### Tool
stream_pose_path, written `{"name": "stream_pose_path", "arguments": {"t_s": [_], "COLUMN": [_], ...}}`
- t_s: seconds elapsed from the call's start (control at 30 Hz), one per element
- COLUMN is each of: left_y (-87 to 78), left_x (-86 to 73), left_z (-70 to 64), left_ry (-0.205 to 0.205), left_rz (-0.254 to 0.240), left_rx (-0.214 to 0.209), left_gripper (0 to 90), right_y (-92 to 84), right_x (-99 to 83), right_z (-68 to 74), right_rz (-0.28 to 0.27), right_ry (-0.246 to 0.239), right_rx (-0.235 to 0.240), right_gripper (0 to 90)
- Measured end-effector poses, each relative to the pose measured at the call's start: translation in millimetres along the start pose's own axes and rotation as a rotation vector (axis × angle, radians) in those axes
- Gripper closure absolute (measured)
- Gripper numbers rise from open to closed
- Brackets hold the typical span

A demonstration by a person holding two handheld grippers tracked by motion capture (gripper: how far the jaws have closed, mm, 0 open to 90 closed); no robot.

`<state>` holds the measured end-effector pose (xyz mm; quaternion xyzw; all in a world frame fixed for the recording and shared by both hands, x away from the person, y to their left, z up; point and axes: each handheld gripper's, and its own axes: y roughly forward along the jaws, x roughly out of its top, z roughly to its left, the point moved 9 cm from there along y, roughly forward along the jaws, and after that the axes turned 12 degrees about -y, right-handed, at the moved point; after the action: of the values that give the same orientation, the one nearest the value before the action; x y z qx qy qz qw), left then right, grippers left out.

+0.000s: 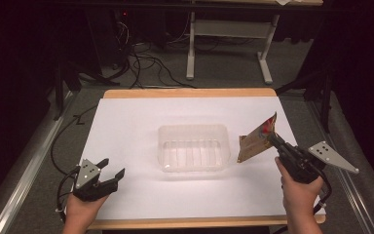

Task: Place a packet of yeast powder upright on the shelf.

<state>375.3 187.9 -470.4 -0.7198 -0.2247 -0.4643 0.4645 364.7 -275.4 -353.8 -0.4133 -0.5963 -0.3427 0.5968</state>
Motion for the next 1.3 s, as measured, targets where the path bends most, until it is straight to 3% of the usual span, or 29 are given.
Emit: {"name": "stream_pose_path", "arguments": {"t_s": [0.67,1.3], "left_y": [0.4,-3.1], "left_x": [1.0,2.1], "left_z": [0.5,1.6], "left_ry": [0.002,-0.008], "left_rz": [-0.003,-0.015], "left_rx": [0.002,0.0], "left_gripper": [33.2,33.2], "right_y": [13.0,46.0], "right_x": [48.9,50.6], "right_z": [20.9,53.0], "right_rz": [-0.064,-0.04], "right_ry": [-0.051,-0.068], "right_rx": [0.05,0.109], "right_gripper": [90.0,90.0]}}
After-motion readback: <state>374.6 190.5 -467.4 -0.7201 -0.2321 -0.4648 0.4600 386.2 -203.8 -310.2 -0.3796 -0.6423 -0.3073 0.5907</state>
